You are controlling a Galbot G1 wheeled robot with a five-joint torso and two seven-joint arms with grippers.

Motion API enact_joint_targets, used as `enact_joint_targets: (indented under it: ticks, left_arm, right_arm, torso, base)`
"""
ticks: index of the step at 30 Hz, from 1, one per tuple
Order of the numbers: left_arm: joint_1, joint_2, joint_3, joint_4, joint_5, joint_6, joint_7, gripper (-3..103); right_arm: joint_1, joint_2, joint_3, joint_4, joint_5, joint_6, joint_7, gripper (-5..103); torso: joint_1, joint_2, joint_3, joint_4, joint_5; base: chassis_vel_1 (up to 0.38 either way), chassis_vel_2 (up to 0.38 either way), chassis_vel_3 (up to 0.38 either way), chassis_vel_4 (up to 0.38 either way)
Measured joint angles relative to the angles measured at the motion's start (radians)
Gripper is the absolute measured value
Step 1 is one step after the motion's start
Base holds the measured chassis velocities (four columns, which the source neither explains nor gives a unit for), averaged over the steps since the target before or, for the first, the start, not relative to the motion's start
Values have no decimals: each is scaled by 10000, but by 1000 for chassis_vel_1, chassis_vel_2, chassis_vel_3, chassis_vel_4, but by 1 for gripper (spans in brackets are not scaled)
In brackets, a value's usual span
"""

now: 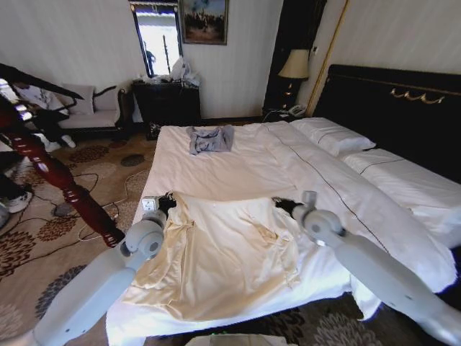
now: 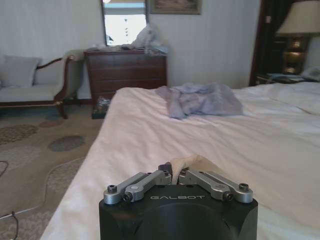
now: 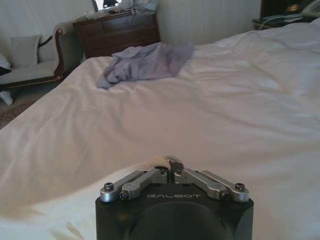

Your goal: Pick up the clothes from the bed and hang them on the clothes hanger.

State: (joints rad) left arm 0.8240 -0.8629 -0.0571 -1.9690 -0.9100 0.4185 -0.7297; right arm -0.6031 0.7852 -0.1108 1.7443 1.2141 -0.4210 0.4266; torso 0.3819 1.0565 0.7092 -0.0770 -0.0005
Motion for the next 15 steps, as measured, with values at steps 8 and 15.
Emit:
enact_joint_targets:
  ticks: [8,15]
  left_arm:
    - [-1259,-1644,282,2916,1016,-601,877,1]
    - [-2209,-2461,349,4763,1507,-894,1425,1]
  right_arm:
    - [378,1314,-37,-2198,-1613,225,-483,1]
    - [1198,2802,36,-4271,-2260,791,-959,1]
  torso:
    - [1,0,1,-20,7]
    - [1,0,1,-3,2]
  base:
    - [0,0,0,0]
    - [0,0,0,0]
